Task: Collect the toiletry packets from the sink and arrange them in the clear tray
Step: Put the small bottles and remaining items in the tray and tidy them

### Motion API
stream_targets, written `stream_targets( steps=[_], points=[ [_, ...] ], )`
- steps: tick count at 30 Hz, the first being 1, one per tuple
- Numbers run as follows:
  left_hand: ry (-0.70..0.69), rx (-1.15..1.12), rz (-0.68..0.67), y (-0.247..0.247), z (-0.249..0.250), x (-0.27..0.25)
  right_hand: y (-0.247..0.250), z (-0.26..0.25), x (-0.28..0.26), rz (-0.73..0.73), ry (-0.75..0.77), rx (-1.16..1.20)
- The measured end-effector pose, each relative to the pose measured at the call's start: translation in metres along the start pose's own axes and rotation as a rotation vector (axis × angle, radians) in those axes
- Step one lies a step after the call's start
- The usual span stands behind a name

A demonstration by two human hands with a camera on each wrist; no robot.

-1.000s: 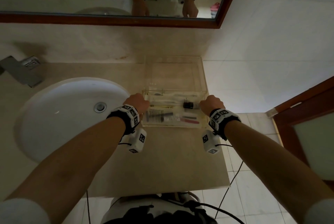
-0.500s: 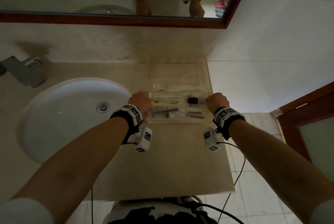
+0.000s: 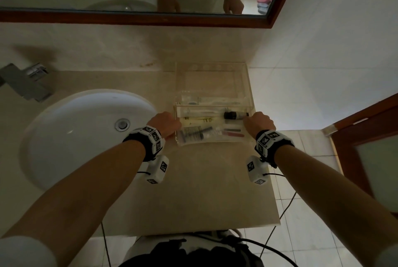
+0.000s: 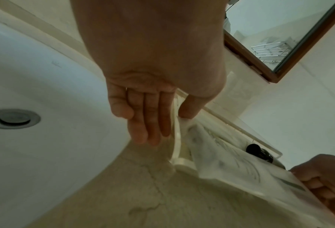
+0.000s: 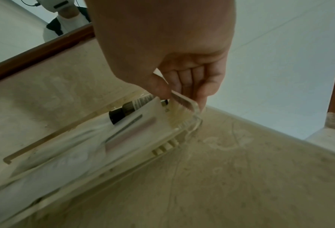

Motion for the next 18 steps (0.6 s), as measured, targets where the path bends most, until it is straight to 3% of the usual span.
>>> stream_targets(
  steps=[9, 14, 18],
  points=[
    [-0.084, 0.025, 0.125, 0.017, 0.014, 0.006, 0.0, -0.004, 0.002, -0.003, 0.012, 0.002],
    [-0.058, -0.014, 0.059, 0.018, 0.01, 0.012, -0.001, -0.004, 0.004, -0.002, -0.015, 0.047],
    [-0.056, 0.131, -0.008, 0.01, 0.009, 0.006, -0.003, -0.001, 0.001, -0.007, -0.022, 0.066]
  ],
)
Point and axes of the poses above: each hand's wrist, its own x-axis towards the middle knuckle, its own y-axis out of the back of the hand, z = x × y, the point moved 7 cm from there along x, towards the middle knuckle, and after that the axes turned 12 degrees about y, right-handed, at the moved point
